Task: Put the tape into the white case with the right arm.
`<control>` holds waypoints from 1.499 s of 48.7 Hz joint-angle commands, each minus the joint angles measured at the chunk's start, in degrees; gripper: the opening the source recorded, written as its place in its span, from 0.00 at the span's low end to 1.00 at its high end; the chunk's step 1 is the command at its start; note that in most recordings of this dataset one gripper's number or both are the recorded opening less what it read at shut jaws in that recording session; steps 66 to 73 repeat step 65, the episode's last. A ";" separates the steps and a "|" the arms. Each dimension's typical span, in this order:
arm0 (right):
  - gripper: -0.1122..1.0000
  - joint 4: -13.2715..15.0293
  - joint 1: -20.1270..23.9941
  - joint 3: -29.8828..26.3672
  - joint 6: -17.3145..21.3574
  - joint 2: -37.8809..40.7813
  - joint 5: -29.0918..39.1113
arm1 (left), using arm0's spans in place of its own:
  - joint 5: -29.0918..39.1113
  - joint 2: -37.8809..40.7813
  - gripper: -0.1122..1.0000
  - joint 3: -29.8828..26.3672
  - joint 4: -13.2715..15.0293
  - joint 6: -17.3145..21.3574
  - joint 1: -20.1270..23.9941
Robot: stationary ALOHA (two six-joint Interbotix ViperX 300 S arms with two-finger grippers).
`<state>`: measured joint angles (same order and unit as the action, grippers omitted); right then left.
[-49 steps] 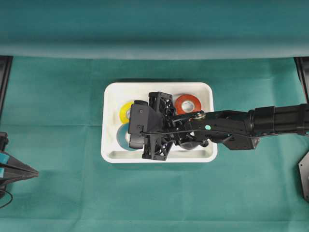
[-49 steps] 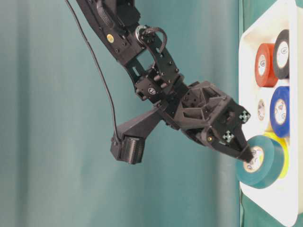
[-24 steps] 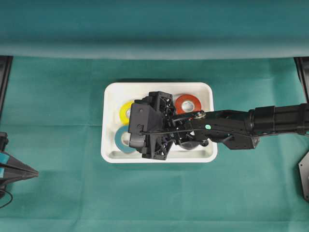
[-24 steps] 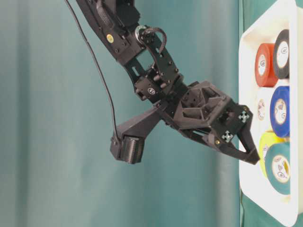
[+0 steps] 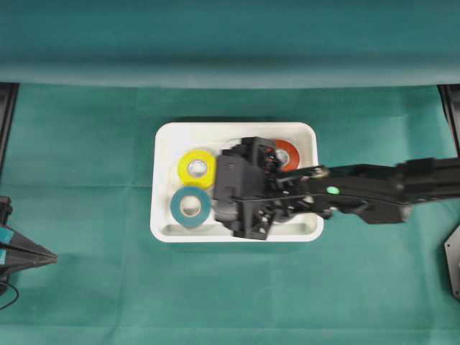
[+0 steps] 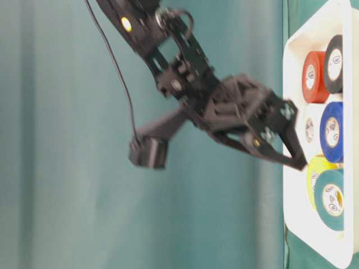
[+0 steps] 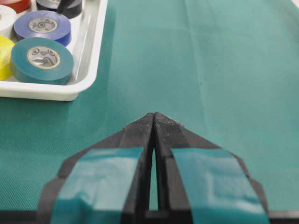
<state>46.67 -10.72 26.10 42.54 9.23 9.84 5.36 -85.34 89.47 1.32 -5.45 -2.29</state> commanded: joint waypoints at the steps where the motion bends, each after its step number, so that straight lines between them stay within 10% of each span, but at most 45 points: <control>1: 0.81 0.18 -0.09 2.90 0.18 -5.54 -0.35 | -0.62 1.05 0.10 -0.79 0.09 0.09 0.18; 50: 0.78 -3.25 -0.09 42.89 0.70 -49.39 -0.79 | -0.62 1.05 0.10 -0.79 0.09 0.09 0.18; 73: 0.78 -4.22 -0.09 48.52 0.70 -59.68 -0.79 | -0.62 1.05 0.10 -0.79 0.09 0.09 0.18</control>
